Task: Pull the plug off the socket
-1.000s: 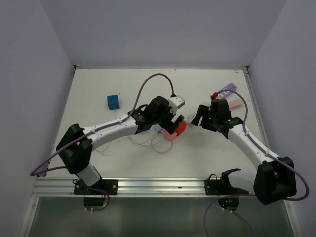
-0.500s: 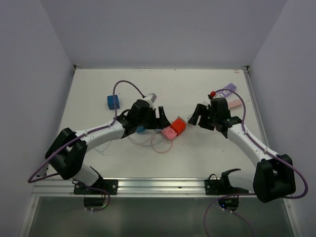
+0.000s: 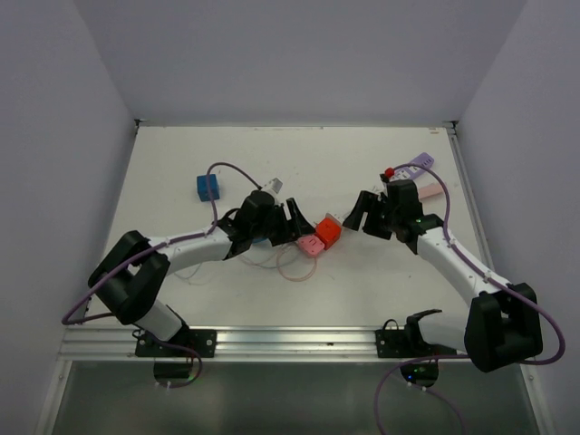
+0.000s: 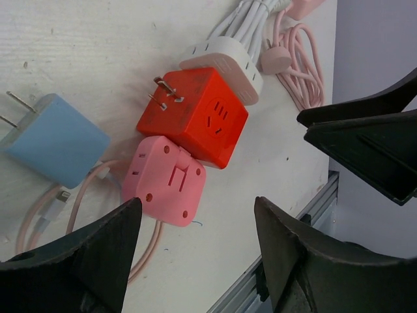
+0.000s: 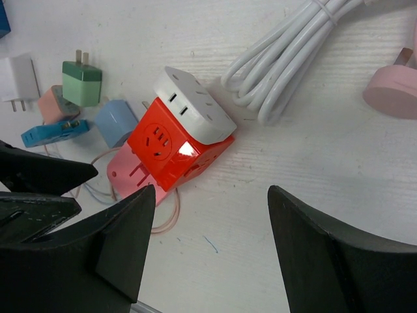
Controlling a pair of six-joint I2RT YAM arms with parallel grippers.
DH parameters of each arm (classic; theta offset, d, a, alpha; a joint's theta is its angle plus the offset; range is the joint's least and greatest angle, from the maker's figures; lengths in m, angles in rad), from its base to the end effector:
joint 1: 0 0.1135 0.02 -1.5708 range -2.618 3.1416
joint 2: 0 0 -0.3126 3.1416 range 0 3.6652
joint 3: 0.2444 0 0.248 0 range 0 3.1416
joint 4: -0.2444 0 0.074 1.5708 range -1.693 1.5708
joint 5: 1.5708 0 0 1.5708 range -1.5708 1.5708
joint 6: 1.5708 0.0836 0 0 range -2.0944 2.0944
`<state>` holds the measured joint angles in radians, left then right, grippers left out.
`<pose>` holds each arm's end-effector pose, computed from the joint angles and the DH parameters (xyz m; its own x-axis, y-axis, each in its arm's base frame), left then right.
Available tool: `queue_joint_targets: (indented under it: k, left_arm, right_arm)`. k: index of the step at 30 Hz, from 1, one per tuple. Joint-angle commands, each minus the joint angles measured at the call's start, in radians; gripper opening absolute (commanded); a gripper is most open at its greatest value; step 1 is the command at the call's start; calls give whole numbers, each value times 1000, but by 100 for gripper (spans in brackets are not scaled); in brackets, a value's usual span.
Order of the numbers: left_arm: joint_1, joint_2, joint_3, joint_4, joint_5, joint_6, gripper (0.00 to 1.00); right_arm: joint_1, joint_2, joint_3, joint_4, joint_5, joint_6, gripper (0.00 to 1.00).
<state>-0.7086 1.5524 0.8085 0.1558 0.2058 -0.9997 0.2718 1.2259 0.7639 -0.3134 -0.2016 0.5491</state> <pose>0.2634 -0.2483 0.2208 -0.8723 -0.3370 -0.3544 0.0598 0.6457 -0.7613 0.2535 0.0880 0.2450 -0.7843 0.3123 -0.5360 0.0101 0.8704 0.4923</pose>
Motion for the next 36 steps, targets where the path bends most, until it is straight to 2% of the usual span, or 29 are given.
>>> queue_joint_targets:
  k: [1,8,18,21,23,27,29,36]
  left_arm:
    - [-5,14,-22,36,-11,-50,73]
    - [-6,37,-51,48,-10,-59,71]
    - [-25,109,-58,195,63,-63,67]
    - [-26,81,-43,145,31,-15,73]
    - [-26,72,-10,99,-2,62,83]
    - [-43,49,60,-42,-74,272,96]
    - [-81,41,101,-96,-130,360,99]
    - [-196,78,205,-197,-250,708,100]
  right_arm:
    - [-3,-3,0,33,-28,2,73]
    - [-2,17,0,49,-50,0,73]
    - [3,29,2,54,-74,-9,73]
    - [3,23,6,43,-75,-23,73]
    - [3,21,9,39,-73,-34,73]
    - [4,24,17,36,-78,-43,73]
    - [4,23,23,33,-75,-48,73]
    - [4,23,17,36,-67,-43,73]
